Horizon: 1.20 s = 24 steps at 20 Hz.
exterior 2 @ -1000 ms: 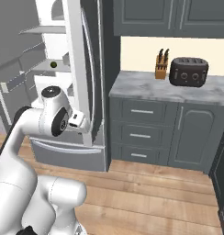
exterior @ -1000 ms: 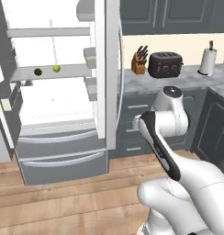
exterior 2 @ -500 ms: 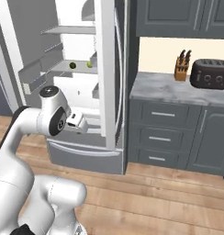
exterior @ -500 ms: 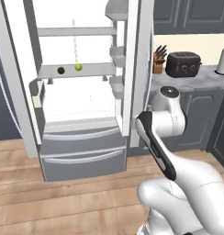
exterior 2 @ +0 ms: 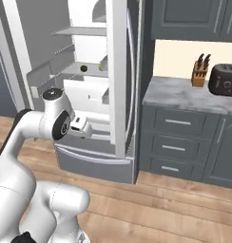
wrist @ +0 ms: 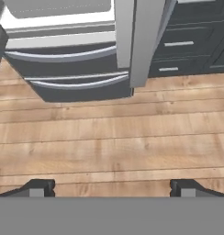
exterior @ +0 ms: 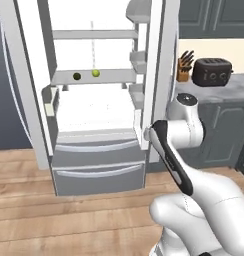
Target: Open the fridge, remove the pear, lime, and steak, and place them on any counter.
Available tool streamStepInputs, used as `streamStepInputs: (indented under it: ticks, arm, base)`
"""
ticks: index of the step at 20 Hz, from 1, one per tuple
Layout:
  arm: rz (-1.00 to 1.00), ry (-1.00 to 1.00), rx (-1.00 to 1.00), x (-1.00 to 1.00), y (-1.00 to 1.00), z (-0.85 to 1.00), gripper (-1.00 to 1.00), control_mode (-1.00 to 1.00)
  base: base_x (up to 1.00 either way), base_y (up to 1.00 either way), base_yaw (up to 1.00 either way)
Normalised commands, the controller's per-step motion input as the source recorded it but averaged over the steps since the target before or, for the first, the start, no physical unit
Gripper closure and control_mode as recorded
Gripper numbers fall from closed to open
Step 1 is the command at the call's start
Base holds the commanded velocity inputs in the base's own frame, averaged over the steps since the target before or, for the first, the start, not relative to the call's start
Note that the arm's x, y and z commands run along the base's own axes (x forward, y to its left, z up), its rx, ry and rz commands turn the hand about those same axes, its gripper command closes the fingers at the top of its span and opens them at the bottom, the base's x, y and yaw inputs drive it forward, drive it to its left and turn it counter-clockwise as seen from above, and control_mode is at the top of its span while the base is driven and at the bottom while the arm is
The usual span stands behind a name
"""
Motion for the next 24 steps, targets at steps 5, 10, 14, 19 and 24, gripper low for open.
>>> streamStepInputs:
  ticks: [5,10,14,19,24]
  arm:
    - [0.0,0.0,0.0,0.0,0.0,0.0,-1.0,1.0]
    - [0.0,0.0,0.0,0.0,0.0,0.0,-1.0,1.0]
    - [0.0,0.0,0.0,0.0,0.0,0.0,-1.0,1.0]
    - [0.0,0.0,0.0,0.0,0.0,0.0,-1.0,1.0]
    - [0.0,0.0,0.0,0.0,0.0,0.0,-1.0,1.0]
  base:
    - [1.0,0.0,0.42]
    - [1.0,0.0,0.45]
    - [0.9,0.0,0.05]
    - [0.67,0.13,-0.14]
    - [0.32,0.56,-0.31]
